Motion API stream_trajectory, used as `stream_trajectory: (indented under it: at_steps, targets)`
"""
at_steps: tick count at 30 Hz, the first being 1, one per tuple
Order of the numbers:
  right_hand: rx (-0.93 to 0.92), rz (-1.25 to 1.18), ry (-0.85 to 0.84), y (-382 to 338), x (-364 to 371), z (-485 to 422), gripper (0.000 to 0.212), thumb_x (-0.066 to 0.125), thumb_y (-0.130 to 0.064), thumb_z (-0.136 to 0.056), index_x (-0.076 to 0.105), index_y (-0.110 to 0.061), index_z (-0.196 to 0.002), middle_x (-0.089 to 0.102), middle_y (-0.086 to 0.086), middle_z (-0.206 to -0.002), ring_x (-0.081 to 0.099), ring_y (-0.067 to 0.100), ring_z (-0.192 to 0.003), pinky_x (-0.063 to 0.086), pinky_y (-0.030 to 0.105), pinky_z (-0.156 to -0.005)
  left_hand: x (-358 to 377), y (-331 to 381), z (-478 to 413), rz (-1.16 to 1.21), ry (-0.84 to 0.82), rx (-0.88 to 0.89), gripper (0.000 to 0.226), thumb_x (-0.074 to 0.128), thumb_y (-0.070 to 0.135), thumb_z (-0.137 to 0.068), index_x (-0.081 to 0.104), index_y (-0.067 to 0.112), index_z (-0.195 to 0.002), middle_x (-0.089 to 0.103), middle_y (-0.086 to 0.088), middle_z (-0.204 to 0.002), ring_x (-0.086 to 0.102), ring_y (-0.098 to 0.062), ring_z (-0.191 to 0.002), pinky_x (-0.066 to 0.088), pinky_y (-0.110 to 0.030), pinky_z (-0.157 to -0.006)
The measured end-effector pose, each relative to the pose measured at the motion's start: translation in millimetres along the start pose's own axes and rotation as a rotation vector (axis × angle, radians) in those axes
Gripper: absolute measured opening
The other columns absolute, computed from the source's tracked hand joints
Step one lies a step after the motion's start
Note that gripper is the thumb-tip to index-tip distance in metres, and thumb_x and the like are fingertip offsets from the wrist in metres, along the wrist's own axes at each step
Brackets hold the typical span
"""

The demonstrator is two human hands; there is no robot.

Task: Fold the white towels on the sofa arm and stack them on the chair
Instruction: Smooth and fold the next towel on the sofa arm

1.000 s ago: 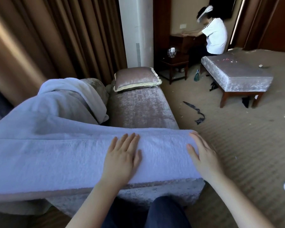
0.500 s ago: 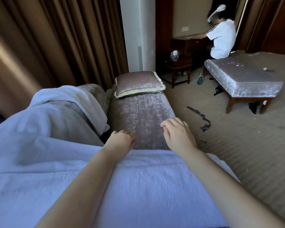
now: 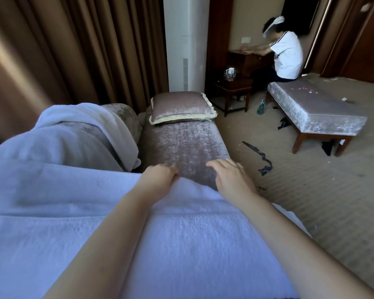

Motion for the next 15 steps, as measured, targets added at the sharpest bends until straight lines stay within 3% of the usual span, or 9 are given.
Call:
stream_trajectory:
  at_steps: [2, 4, 7, 10, 12, 15]
  targets:
    - [-0.028, -0.042, -0.086, -3, 5, 0, 0.062, 0.041, 0.003, -0.09, 0.039, -0.026, -0.144, 0.047, -0.004, -0.141, 0.039, 0.019, -0.132, 0.031, 0.034, -0.109, -26, 11, 6, 0.044, 0.303, 0.166, 0.013, 0.05, 0.012, -0.09, 0.062, 0.014, -0.095, 0.059, 0.0, -0.085, 0.059, -0.025, -0.081, 0.046, -0.039, -0.067]
    - [-0.06, -0.08, -0.121, -5, 10, 2, 0.07, 0.039, 0.005, -0.086, 0.036, -0.032, -0.146, 0.048, -0.002, -0.137, 0.042, 0.022, -0.127, 0.034, 0.035, -0.106, -40, 19, 15, 0.06, 0.472, 0.266, 0.01, 0.051, 0.014, -0.084, 0.059, 0.017, -0.089, 0.053, 0.003, -0.076, 0.053, -0.021, -0.07, 0.044, -0.034, -0.058]
    - [-0.086, -0.153, -0.121, -7, 7, 3, 0.063, 0.042, 0.002, -0.083, 0.046, -0.029, -0.137, 0.056, -0.003, -0.113, 0.046, 0.019, -0.108, 0.036, 0.033, -0.098, -50, 24, 21, 0.11, 0.551, 0.303, 0.01, 0.046, 0.017, -0.087, 0.054, 0.021, -0.092, 0.05, 0.004, -0.078, 0.041, -0.015, -0.073, 0.041, -0.03, -0.062]
    - [-0.171, -0.166, -0.03, -12, -2, 5, 0.04, 0.045, -0.007, -0.078, 0.059, -0.019, -0.114, 0.05, -0.014, -0.086, 0.042, 0.01, -0.086, 0.037, 0.031, -0.088, -57, 25, 26, 0.084, 0.583, 0.276, 0.012, 0.048, 0.014, -0.088, 0.06, 0.016, -0.09, 0.05, 0.003, -0.079, 0.037, -0.014, -0.074, 0.038, -0.029, -0.065]
    - [-0.147, -0.135, 0.009, -6, -7, 9, 0.022, 0.04, -0.02, -0.079, 0.058, -0.018, -0.092, 0.046, -0.013, -0.078, 0.039, 0.01, -0.078, 0.035, 0.031, -0.081, -61, 24, 30, 0.093, 0.578, 0.243, 0.018, 0.043, 0.015, -0.087, 0.061, 0.014, -0.088, 0.05, 0.001, -0.079, 0.037, -0.015, -0.074, 0.037, -0.032, -0.066]
    - [-0.135, -0.048, 0.05, 14, -27, 20, 0.018, 0.045, -0.034, -0.089, 0.05, -0.022, -0.077, 0.041, -0.014, -0.073, 0.037, 0.008, -0.073, 0.035, 0.03, -0.077, -73, 21, 40, 0.059, 0.563, 0.224, 0.025, 0.038, 0.019, -0.09, 0.061, 0.012, -0.084, 0.052, -0.001, -0.076, 0.039, -0.016, -0.072, 0.039, -0.036, -0.065]
Point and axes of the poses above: each hand's wrist, its own z-axis away from the middle knuckle, its own x-axis out of the palm, y = z × x, the point moved 7 cm from there along -z, towards the middle knuckle
